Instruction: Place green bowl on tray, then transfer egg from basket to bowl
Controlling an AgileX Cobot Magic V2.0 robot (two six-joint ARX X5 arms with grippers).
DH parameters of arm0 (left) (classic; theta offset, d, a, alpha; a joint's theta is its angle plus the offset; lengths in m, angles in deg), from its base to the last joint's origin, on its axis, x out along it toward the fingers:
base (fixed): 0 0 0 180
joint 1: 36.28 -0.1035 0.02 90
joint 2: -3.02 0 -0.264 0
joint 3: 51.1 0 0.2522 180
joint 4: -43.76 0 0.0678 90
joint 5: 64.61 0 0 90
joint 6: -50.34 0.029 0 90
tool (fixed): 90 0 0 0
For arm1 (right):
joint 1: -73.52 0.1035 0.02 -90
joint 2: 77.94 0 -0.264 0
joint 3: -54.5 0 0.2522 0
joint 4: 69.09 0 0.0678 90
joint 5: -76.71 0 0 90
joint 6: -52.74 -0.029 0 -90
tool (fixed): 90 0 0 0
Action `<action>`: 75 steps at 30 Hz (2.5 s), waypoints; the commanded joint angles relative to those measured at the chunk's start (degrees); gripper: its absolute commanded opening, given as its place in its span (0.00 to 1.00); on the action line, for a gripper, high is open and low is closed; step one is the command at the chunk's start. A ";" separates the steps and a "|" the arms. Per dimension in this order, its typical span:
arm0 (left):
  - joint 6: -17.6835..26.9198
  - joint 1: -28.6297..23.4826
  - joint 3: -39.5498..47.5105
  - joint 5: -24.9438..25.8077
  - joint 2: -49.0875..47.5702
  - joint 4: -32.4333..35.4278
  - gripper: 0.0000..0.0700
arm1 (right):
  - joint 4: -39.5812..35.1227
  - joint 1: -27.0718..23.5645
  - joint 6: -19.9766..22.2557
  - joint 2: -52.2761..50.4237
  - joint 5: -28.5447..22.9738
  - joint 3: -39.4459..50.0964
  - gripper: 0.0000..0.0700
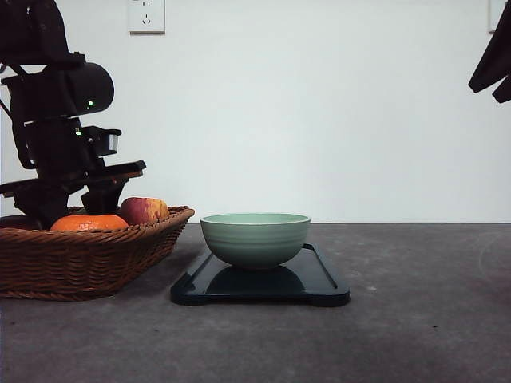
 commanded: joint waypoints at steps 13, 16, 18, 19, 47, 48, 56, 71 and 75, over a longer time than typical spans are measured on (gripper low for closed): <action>0.56 -0.03 -1.31 0.49 -14.78 -1.55 0.31 | -0.52 0.31 -0.59 0.31 -0.42 -0.26 0.27; 0.55 0.40 -1.31 1.03 -18.10 -0.41 0.31 | -0.53 0.31 -0.59 0.31 -0.42 -0.26 0.27; 0.55 0.83 -1.31 1.85 -20.12 0.99 0.31 | -0.53 0.31 -0.59 0.31 -0.40 -0.26 0.27; 0.54 1.10 -1.31 2.52 -20.94 1.89 0.31 | -0.53 0.31 -0.59 0.31 -0.40 -0.27 0.27; -0.98 19.79 -1.34 4.80 -11.30 22.83 0.31 | 0.16 0.31 -0.55 0.31 0.05 -0.27 0.27; -0.88 20.11 -1.39 4.38 -10.51 23.35 0.31 | 0.31 0.31 -0.57 0.31 0.04 -0.28 0.27; 2.95 21.87 -5.15 1.35 -2.58 22.74 0.33 | 0.78 0.31 -0.55 0.31 0.04 -0.28 0.27; 3.87 21.92 -7.19 -0.13 7.12 24.25 0.33 | 0.80 0.31 -0.55 0.31 0.04 -0.28 0.27; 3.87 21.92 -7.19 -0.13 8.41 24.22 0.33 | 0.78 0.31 -0.55 0.31 0.04 -0.26 0.27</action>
